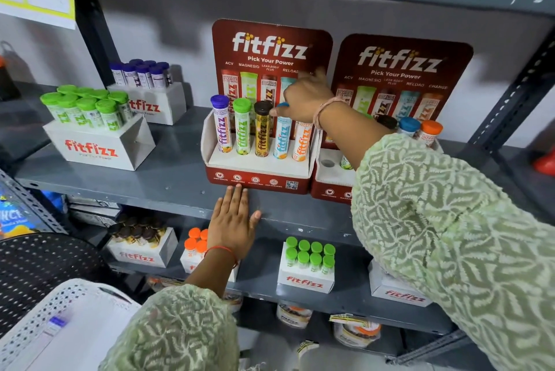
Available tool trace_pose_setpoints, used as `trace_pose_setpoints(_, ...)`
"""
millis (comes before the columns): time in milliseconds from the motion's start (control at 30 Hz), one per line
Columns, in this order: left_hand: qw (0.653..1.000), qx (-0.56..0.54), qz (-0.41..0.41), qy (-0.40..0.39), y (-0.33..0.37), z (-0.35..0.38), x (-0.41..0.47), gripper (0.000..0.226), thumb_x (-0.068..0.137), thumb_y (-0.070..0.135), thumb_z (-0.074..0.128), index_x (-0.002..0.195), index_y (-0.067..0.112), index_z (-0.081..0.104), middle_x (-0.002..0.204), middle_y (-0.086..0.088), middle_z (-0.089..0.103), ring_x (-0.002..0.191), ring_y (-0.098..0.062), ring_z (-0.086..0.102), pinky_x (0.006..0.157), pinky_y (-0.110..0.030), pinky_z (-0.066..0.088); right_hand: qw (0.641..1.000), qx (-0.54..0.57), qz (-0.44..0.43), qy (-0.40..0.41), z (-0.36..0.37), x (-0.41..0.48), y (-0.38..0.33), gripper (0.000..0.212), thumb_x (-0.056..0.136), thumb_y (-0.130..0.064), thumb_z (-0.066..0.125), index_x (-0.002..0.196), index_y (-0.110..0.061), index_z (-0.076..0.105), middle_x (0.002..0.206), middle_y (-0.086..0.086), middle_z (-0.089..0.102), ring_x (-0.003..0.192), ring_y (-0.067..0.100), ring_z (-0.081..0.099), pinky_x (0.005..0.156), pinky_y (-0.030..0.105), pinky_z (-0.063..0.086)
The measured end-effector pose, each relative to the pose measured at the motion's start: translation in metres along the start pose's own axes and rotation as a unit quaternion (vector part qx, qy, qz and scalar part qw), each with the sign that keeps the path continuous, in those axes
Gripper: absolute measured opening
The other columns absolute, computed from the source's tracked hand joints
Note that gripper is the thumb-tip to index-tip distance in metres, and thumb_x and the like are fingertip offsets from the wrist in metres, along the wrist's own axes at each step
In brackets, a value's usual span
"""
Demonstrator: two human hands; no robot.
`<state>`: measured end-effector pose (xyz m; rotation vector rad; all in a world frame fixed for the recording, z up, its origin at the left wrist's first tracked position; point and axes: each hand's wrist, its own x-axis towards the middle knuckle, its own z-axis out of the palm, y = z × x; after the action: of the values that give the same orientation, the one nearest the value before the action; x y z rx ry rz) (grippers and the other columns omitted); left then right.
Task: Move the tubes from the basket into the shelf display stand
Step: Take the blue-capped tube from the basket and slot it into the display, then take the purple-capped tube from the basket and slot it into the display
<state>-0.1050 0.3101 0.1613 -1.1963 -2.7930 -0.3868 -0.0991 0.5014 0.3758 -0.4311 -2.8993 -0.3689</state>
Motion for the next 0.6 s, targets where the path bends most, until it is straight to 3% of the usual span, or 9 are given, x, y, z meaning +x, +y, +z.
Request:
trace_pose_setpoints(100, 1.000, 0.005, -0.001, -0.006, 0.001, -0.002, -0.001, 0.107, 0.057, 0.062, -0.042, 0.142, 0.010, -0.002, 0.155, -0.008, -0.002, 0.141, -0.021, -0.008, 0.111, -0.032, -0.009, 1.000, 0.004, 0.012, -0.010, 0.000, -0.002, 0.002, 0.054, 0.083, -0.057, 0.046, 0.103, -0.010, 0.062, 0.120, 0.014, 0.057, 0.122, 0.031, 0.041, 0.110, 0.052, 0.017)
trace_pose_setpoints(200, 1.000, -0.004, 0.005, -0.007, 0.001, -0.006, 0.000, 0.100, 0.064, 0.062, -0.036, 0.142, 0.010, -0.002, 0.154, -0.006, -0.005, 0.141, -0.021, -0.007, 0.112, -0.032, -0.008, 0.999, 0.036, 0.025, -0.010, -0.006, -0.010, 0.000, 0.057, 0.080, -0.061, 0.047, 0.108, -0.013, 0.060, 0.124, 0.013, 0.055, 0.125, 0.031, 0.038, 0.109, 0.053, 0.017)
trace_pose_setpoints(300, 0.998, -0.059, 0.018, 0.002, -0.003, -0.014, -0.005, 0.096, 0.070, 0.067, -0.025, 0.142, 0.010, 0.002, 0.150, -0.001, -0.006, 0.141, -0.021, -0.003, 0.114, -0.034, -0.004, 0.980, 0.132, 0.026, 0.147, -0.006, -0.025, -0.017, 0.050, 0.083, -0.055, 0.045, 0.111, -0.016, 0.059, 0.120, 0.009, 0.059, 0.119, 0.030, 0.043, 0.101, 0.049, 0.028)
trace_pose_setpoints(400, 0.993, -0.095, -0.033, 0.068, -0.026, -0.019, -0.040, 0.079, 0.085, 0.058, -0.001, 0.140, 0.004, 0.018, 0.151, -0.015, 0.019, 0.140, -0.030, 0.011, 0.113, -0.040, 0.008, 0.943, 0.199, -0.079, 0.253, 0.012, -0.047, -0.070, 0.038, 0.087, -0.041, 0.047, 0.098, -0.010, 0.065, 0.101, 0.013, 0.067, 0.099, 0.031, 0.055, 0.088, 0.043, 0.042)
trace_pose_setpoints(500, 0.979, -0.096, -0.144, 0.108, -0.073, -0.008, -0.110, 0.070, 0.093, 0.049, 0.006, 0.136, -0.001, 0.027, 0.145, -0.023, 0.031, 0.135, -0.035, 0.020, 0.110, -0.038, 0.011, 0.919, 0.259, -0.207, 0.214, 0.048, -0.067, -0.151, 0.033, 0.086, -0.032, 0.051, 0.091, -0.004, 0.067, 0.089, 0.018, 0.069, 0.086, 0.035, 0.061, 0.080, 0.042, 0.050)
trace_pose_setpoints(600, 0.951, -0.087, -0.278, 0.103, -0.116, 0.009, -0.195, 0.077, 0.091, 0.053, -0.002, 0.135, -0.003, 0.029, 0.144, -0.024, 0.032, 0.134, -0.037, 0.020, 0.110, -0.044, 0.016, 0.909, 0.293, -0.280, 0.096, 0.082, -0.083, -0.234, 0.032, 0.087, -0.028, 0.052, 0.095, -0.001, 0.066, 0.098, 0.022, 0.066, 0.093, 0.036, 0.061, 0.081, 0.043, 0.051)
